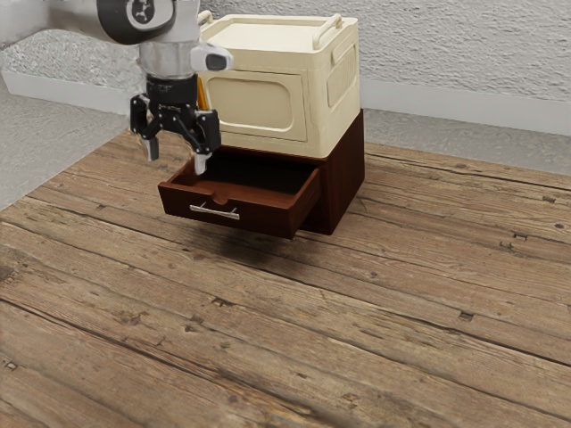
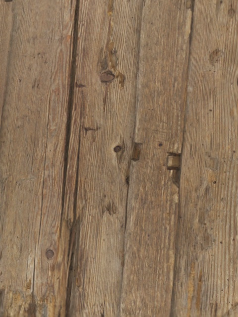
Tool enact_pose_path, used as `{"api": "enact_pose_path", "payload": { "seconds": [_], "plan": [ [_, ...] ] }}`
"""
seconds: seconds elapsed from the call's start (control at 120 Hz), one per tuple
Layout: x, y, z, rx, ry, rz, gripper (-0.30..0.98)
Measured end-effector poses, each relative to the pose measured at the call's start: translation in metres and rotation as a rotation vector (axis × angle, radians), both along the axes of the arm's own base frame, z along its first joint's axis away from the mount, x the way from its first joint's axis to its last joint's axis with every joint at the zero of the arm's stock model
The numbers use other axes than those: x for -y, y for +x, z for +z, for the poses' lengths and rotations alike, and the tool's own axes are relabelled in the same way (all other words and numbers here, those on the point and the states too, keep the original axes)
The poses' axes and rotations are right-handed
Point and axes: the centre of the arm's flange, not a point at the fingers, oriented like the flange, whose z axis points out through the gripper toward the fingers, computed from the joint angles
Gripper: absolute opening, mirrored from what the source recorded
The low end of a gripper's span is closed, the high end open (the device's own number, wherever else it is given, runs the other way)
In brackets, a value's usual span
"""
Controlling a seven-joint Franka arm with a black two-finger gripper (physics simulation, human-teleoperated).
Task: Push the drawer handle with one arm to close the drawer
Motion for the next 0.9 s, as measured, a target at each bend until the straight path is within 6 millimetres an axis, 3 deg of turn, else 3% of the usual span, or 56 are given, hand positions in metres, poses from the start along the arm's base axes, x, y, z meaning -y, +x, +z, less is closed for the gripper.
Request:
{"api": "enact_pose_path", "payload": {
  "seconds": [0.075,0.142,0.258,0.3,0.333,0.408,0.517,0.575,0.65,0.7,0.758,0.825,0.9],
  "plan": [
    [0.039,0.008,-0.002,0.063,-0.007,-0.059,0.69],
    [0.060,0.009,0.004,0.112,-0.010,-0.083,0.69],
    [0.059,0.008,0.018,0.162,0.016,-0.043,0.69],
    [0.053,0.010,0.014,0.167,0.026,-0.022,0.69],
    [0.048,0.006,0.002,0.161,0.033,-0.007,0.69],
    [0.026,-0.036,-0.055,0.127,0.029,0.024,0.69],
    [-0.053,-0.055,-0.107,0.141,-0.026,0.203,0.69],
    [-0.059,-0.079,-0.141,0.148,-0.053,0.230,0.64],
    [-0.058,-0.084,-0.154,0.201,-0.071,0.242,0.43],
    [-0.058,-0.075,-0.166,0.216,-0.071,0.250,0.30],
    [-0.068,-0.037,-0.174,0.245,-0.059,0.259,0.18],
    [-0.079,-0.007,-0.186,0.275,-0.047,0.256,0.09],
    [-0.090,0.013,-0.199,0.309,-0.039,0.245,0.02]
  ]
}}
